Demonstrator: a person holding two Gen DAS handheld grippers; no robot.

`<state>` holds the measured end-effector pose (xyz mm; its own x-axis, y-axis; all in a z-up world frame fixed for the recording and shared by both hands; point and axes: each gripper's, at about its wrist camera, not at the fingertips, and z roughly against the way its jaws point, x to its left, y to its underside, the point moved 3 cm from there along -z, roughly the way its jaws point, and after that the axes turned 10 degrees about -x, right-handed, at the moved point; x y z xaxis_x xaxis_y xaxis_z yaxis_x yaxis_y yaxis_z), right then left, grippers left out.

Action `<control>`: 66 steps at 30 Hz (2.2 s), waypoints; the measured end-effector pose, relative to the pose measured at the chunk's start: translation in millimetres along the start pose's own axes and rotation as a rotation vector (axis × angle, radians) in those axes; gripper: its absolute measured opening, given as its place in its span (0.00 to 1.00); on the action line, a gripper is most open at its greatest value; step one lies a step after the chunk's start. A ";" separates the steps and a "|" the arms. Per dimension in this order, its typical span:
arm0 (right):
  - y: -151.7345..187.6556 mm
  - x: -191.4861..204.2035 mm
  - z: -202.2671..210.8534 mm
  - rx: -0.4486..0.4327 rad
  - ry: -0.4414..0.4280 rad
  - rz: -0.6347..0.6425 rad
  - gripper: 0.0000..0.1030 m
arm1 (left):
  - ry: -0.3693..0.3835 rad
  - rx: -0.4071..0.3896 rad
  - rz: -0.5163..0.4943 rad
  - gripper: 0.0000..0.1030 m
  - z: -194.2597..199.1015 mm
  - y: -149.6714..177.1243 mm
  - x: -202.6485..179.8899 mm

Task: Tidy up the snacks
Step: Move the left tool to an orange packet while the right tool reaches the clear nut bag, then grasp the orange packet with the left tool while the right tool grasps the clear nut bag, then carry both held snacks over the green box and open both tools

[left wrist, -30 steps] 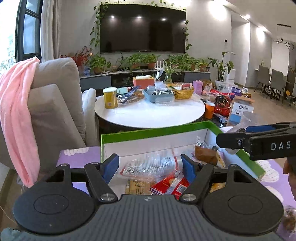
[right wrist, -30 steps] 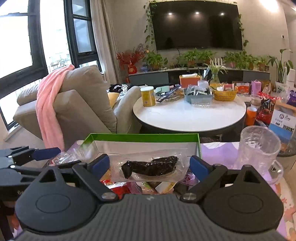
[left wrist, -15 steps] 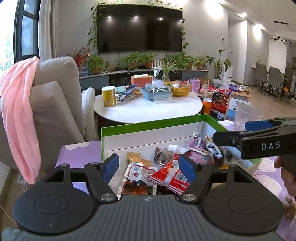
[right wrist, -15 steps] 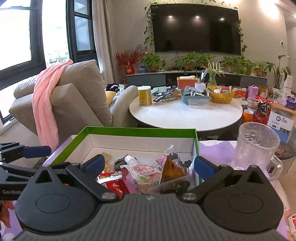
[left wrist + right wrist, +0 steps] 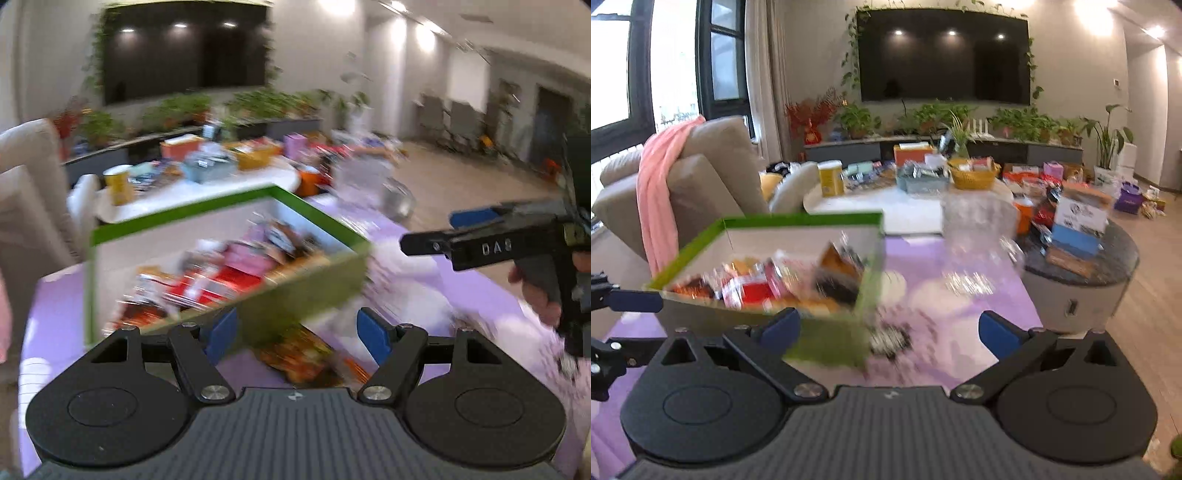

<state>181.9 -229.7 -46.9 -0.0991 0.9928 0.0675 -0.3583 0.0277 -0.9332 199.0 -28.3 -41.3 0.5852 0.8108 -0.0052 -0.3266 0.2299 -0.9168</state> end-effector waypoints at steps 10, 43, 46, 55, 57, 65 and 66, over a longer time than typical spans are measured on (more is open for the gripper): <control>48.3 -23.3 26.1 0.099 -0.029 -0.033 0.92 | 0.014 0.166 -0.004 0.52 -47.0 17.6 -20.3; 69.3 -7.3 25.3 0.230 0.017 0.005 0.45 | -0.081 -0.051 0.193 0.01 31.2 -16.5 -1.0; 62.6 -4.5 32.2 0.201 -0.005 -0.007 0.45 | -0.082 -0.065 0.201 0.01 36.4 -18.7 -0.6; 19.8 22.7 27.6 0.098 -0.057 0.047 0.45 | -0.104 -0.146 0.184 0.01 48.2 -43.7 13.5; 6.4 30.8 22.1 0.065 -0.075 0.057 0.45 | -0.112 -0.165 0.181 0.01 49.0 -52.6 20.9; -43.8 62.0 -8.9 -0.038 -0.153 0.077 0.45 | -0.160 -0.181 0.158 0.01 28.7 -74.6 56.6; -48.4 63.9 -14.8 -0.044 -0.159 0.073 0.45 | -0.164 -0.179 0.159 0.01 25.0 -75.5 60.8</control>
<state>206.7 -165.9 -2.7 -0.2707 0.9613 0.0504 -0.3036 -0.0356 -0.9521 240.7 17.0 37.6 0.4049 0.9085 -0.1030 -0.2599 0.0064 -0.9656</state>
